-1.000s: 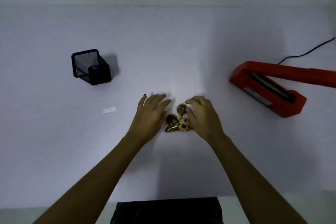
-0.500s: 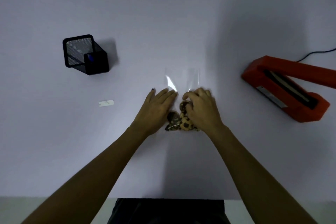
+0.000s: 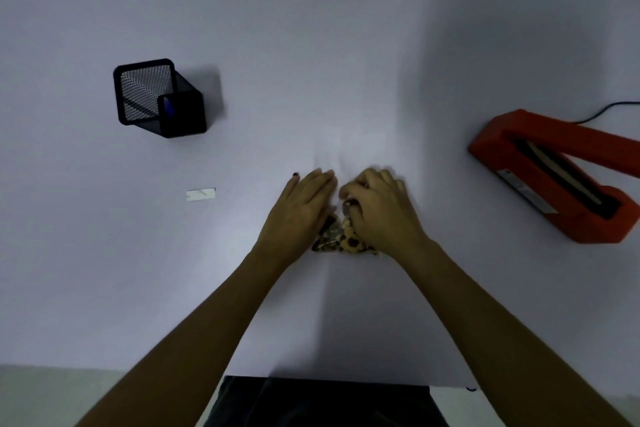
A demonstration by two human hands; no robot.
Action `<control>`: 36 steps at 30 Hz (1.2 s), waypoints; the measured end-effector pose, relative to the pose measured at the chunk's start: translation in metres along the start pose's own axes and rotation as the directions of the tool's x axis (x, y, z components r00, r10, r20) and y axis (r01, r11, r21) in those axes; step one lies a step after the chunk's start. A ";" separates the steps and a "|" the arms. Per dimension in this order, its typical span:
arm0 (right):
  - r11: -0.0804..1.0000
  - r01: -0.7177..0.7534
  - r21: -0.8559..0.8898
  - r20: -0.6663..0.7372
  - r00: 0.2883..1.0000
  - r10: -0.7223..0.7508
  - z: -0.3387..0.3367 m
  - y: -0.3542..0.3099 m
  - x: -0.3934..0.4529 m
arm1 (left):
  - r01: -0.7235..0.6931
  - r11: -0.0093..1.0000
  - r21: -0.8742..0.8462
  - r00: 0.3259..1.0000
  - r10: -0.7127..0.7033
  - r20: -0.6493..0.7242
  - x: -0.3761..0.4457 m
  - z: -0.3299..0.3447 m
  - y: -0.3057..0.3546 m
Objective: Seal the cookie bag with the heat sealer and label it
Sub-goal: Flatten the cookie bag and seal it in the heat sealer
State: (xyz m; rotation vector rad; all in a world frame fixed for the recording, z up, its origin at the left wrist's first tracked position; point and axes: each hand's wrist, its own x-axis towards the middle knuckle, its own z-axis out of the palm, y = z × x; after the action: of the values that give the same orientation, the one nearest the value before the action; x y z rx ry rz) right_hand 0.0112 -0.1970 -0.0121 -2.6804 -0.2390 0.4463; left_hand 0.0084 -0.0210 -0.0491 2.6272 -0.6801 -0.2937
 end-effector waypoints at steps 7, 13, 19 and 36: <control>0.999 -0.020 -0.031 -0.057 0.998 0.018 -0.005 0.038 -0.007 | 0.019 1.000 -0.025 0.999 -0.019 -0.027 0.001 0.002 -0.003; 0.990 -0.134 0.049 -0.132 0.981 0.139 0.002 0.021 0.004 | 0.035 0.998 -0.058 0.996 -0.039 -0.077 0.004 0.003 0.000; 0.935 -0.353 0.037 -0.236 0.906 0.352 0.010 0.025 0.005 | 0.033 0.998 -0.050 0.998 -0.035 -0.049 0.004 -0.004 -0.004; 0.910 -0.349 0.225 -0.161 0.908 0.388 0.006 0.053 -0.002 | -0.284 0.956 0.080 0.959 0.280 0.054 0.045 0.001 -0.013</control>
State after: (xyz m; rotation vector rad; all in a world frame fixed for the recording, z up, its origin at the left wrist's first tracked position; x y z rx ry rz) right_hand 0.0124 -0.2434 -0.0395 -2.5530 0.3637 0.2838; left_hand 0.0518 -0.0333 -0.0606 2.5653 -1.0910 -0.2388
